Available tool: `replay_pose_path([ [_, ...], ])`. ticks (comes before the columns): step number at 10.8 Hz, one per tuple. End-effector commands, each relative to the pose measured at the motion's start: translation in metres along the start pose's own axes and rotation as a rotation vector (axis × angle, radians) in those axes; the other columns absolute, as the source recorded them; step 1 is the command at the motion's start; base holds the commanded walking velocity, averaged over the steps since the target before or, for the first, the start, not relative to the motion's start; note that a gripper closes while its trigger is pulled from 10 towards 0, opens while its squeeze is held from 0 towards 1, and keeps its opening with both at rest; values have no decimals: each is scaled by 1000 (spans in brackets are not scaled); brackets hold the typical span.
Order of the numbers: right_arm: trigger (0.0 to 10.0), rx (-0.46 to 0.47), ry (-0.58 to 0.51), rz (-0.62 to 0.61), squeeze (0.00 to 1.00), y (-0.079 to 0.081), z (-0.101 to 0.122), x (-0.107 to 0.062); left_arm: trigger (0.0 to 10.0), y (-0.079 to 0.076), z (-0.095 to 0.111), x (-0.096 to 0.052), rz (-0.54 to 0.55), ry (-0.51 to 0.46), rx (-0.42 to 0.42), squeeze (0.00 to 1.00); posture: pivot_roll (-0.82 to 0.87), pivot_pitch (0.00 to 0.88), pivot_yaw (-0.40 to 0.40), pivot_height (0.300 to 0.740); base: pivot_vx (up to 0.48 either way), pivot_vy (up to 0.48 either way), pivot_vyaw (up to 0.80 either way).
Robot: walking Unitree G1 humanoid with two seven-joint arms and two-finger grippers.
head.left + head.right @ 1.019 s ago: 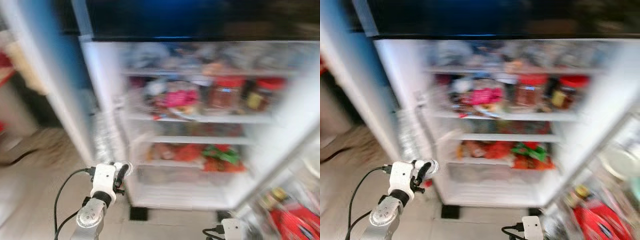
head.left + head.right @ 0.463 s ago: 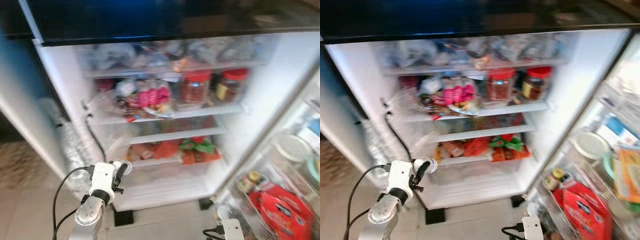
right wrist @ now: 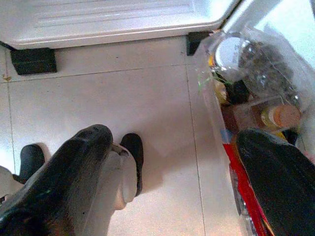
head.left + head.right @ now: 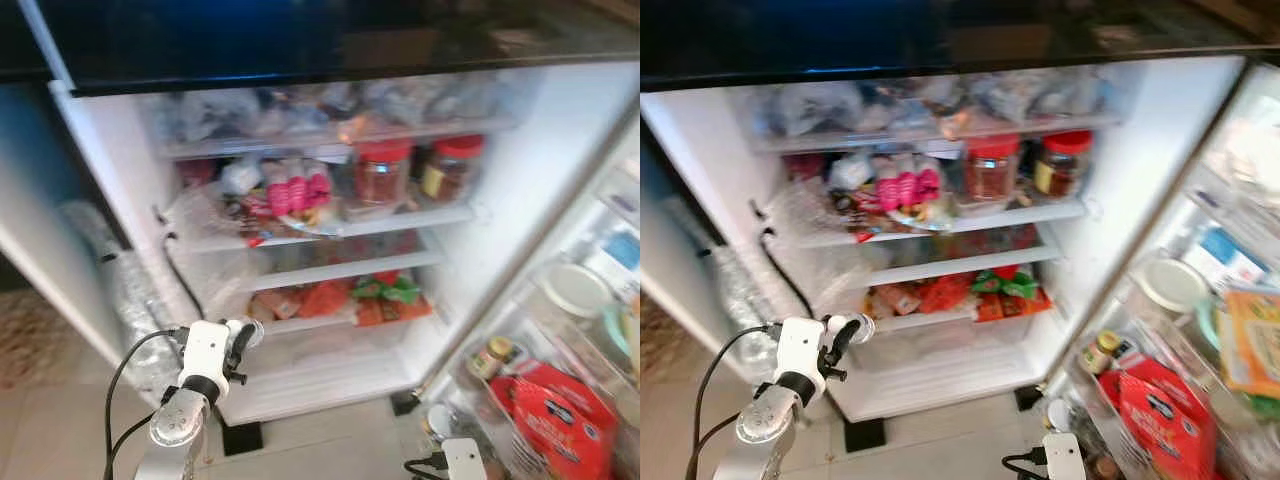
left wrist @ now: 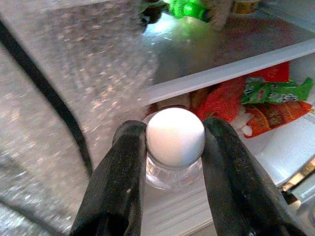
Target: Restocking fridge
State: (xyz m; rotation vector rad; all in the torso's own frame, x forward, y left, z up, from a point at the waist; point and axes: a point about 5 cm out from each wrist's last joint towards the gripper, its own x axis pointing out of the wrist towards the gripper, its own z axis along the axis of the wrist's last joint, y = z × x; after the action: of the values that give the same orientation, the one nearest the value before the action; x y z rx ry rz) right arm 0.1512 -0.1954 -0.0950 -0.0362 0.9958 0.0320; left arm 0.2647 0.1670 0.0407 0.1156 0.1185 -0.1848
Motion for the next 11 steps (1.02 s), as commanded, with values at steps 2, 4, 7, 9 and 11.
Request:
replay_pose_path([
  [2,10000,1,2,-2,0,-1,-1,0,10000,3,0,0,10,11,26,0,-86,30,-8,740,0,0,0],
  [4,10000,6,5,0,0,-1,-1,0,10000,5,-1,0,21,19,37,0,-85,30,-9,740,0,-292,-234],
  [7,10000,3,-1,2,0,-1,-1,0,10000,5,-3,0,28,31,27,0,-87,30,-9,740,0,-104,-410],
  [9,10000,1,-1,-1,0,-1,-1,0,10000,5,-2,0,30,32,29,0,-84,30,-10,740,0,0,0],
  [11,10000,-1,-1,1,0,-1,-1,0,10000,5,-2,1,30,33,36,0,-83,28,-10,740,0,0,0],
])
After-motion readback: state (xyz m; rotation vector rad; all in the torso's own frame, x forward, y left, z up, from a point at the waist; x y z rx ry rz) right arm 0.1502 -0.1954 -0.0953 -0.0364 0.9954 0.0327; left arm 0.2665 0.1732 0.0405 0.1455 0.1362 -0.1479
